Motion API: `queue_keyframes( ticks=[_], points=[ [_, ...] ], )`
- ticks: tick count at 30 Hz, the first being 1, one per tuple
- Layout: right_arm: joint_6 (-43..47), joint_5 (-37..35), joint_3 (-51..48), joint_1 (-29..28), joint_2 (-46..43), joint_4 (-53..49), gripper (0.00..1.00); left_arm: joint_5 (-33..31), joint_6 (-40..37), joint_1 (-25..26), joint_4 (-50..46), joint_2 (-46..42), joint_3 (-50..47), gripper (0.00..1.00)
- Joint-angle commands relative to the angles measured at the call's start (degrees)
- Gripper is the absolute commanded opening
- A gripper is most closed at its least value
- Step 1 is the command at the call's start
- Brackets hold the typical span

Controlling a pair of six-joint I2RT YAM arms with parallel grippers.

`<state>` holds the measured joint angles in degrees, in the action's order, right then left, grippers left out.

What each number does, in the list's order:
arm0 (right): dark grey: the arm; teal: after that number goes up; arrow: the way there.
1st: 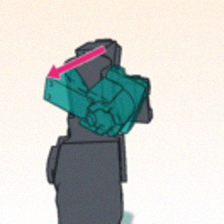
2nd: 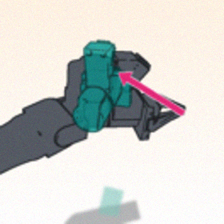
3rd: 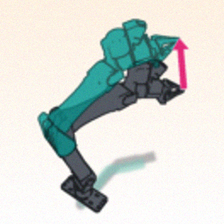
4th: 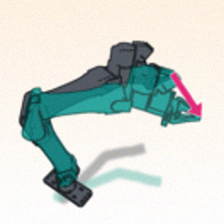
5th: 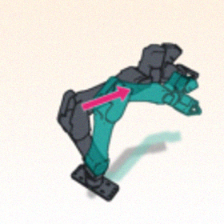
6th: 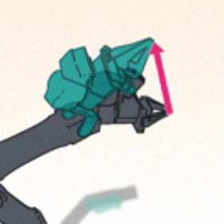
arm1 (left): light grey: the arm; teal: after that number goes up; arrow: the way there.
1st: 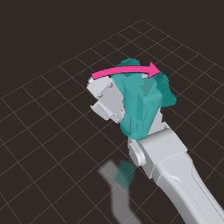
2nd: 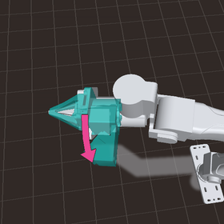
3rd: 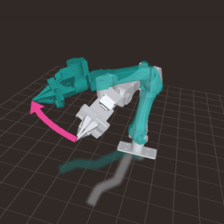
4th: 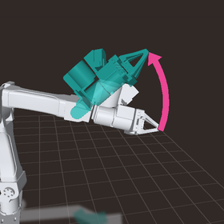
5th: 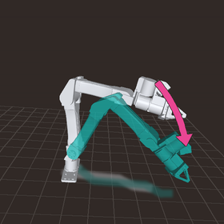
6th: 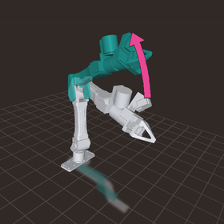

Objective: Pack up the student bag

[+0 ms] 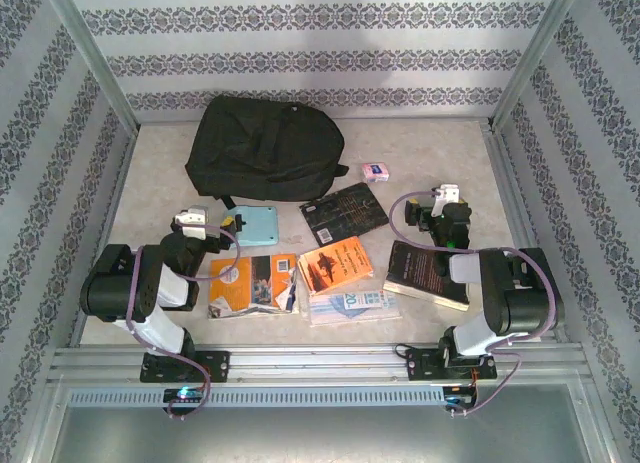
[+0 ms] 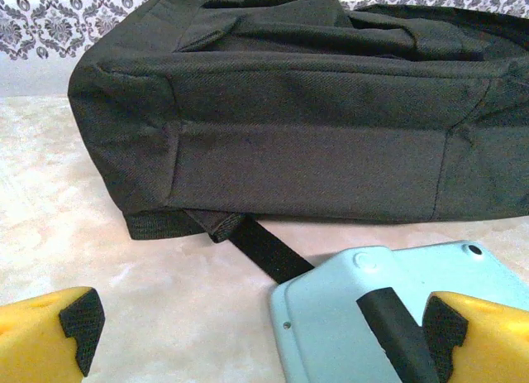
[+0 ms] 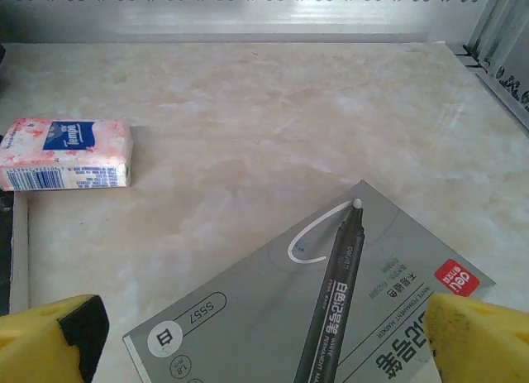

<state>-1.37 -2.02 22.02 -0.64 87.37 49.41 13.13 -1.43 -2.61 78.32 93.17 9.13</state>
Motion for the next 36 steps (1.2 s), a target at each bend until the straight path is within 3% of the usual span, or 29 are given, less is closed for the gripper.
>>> queue_keyframes(
  ticks=[1, 8, 12, 28, 31, 33, 34, 36],
  points=[
    [0.6, 0.2, 0.9, -0.8, -0.8, 0.2, 0.98, 1.0, -1.4, 0.8, 3.3, 0.3, -0.4, 1.0],
    [0.6, 0.1, 0.9, -0.8, -0.8, 0.3, 0.98, 0.6, -1.0, 0.8, 3.3, 0.6, -0.1, 1.0],
    [0.7, -0.1, 0.8, -0.9, -0.7, 0.3, 0.98, -4.6, 0.8, 0.8, 3.3, 0.6, -0.1, 1.0],
    [0.6, 0.1, 0.9, -0.8, -0.8, 0.2, 0.98, -9.9, 2.2, 1.1, 2.9, -2.5, -1.0, 1.0],
    [0.2, -1.0, 0.9, -0.9, -1.1, 0.2, 0.98, -16.1, 1.1, 3.7, -4.8, -10.8, -0.8, 1.0],
    [0.3, -5.6, 2.3, -1.9, -3.5, -3.5, 0.98, -15.5, -0.5, 4.8, -15.2, -18.1, 1.3, 1.0],
    [1.3, -10.5, 5.4, -4.1, -6.2, -12.1, 0.98, -15.6, -1.4, 5.5, -21.4, -22.5, 3.3, 1.0],
    [3.2, -11.9, 12.4, -7.2, -10.6, -25.1, 0.98, -17.6, -2.8, 7.7, -27.5, -27.8, 6.9, 1.0]
  ],
)
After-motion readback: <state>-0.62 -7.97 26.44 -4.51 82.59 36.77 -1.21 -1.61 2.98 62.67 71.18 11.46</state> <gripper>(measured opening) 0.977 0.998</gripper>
